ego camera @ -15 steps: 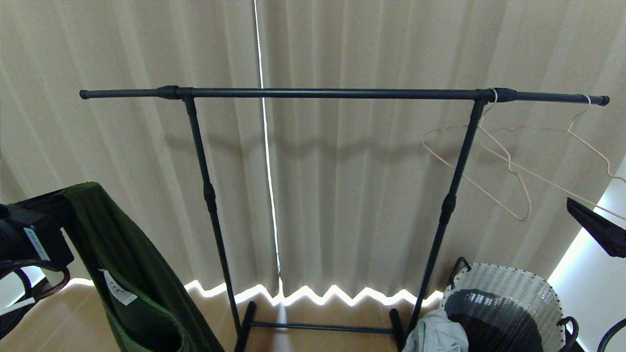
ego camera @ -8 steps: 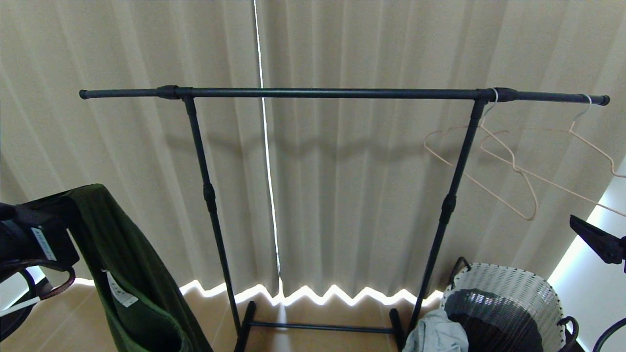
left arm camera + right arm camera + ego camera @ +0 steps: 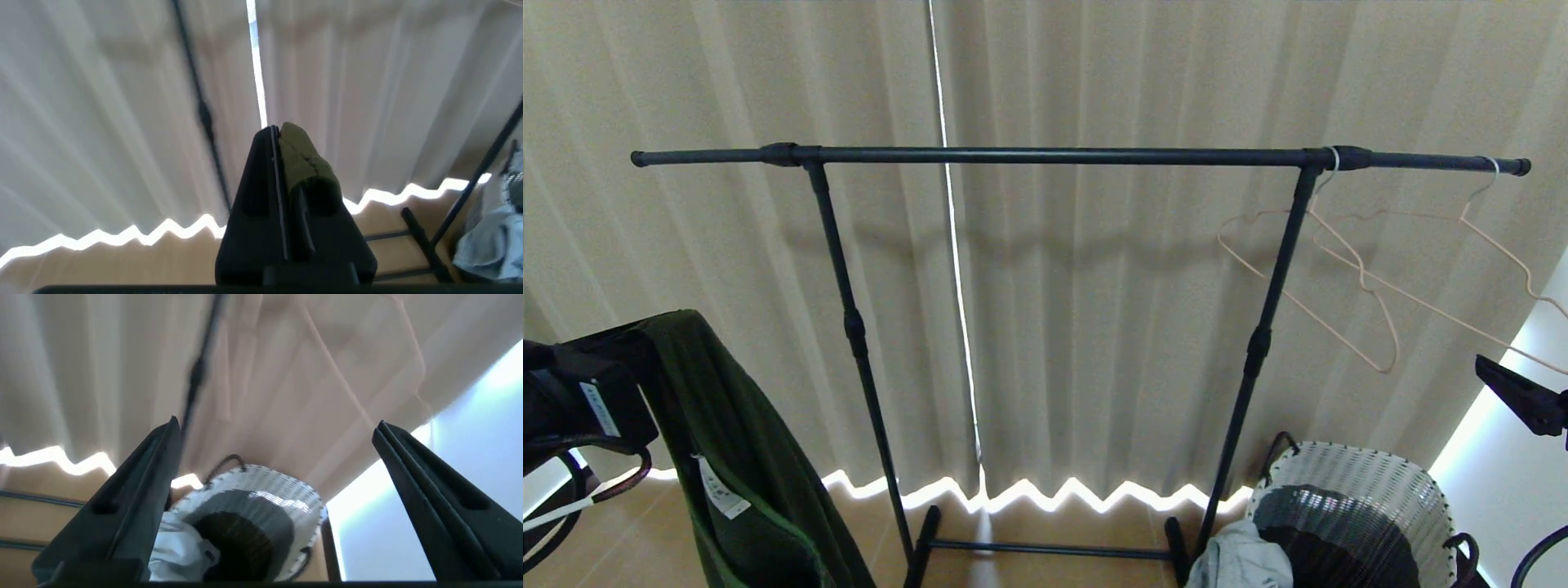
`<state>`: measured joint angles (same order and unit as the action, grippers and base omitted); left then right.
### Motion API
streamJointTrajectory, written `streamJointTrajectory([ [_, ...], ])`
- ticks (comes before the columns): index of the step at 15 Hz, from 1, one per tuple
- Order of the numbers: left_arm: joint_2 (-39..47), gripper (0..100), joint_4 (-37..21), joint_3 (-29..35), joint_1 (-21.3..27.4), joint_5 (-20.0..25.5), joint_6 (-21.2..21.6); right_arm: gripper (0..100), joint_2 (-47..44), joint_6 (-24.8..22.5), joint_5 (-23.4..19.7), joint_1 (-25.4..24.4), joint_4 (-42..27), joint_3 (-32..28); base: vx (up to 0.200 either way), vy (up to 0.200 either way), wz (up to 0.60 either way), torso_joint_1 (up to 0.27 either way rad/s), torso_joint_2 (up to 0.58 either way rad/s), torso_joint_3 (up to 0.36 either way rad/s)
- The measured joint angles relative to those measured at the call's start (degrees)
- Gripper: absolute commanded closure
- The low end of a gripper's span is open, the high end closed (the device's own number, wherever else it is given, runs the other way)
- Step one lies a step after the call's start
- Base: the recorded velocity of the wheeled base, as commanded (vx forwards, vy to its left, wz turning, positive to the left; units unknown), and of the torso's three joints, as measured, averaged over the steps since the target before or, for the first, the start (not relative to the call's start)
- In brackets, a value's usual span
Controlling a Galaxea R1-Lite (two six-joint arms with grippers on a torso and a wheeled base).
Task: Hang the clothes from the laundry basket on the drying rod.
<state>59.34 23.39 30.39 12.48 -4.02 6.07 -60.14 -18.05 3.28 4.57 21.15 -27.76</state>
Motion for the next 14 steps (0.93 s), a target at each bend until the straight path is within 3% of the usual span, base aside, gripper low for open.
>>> streamJointTrajectory([
  [11, 0.0, 100, 0.0, -0.1, 0.0, 0.1, 0.7, 0, -0.2, -0.1, 0.0, 4.2, -0.1, -1.5, 0.0, -0.2, 0.0, 0.003, 0.0, 0.002],
  [14, 0.0, 100, 0.0, -0.1, 0.0, 0.0, 0.8, 0, -0.3, -0.2, 0.0, 5.9, -0.1, -2.0, 0.0, 0.0, 0.0, 0.0, 0.0, 0.0],
])
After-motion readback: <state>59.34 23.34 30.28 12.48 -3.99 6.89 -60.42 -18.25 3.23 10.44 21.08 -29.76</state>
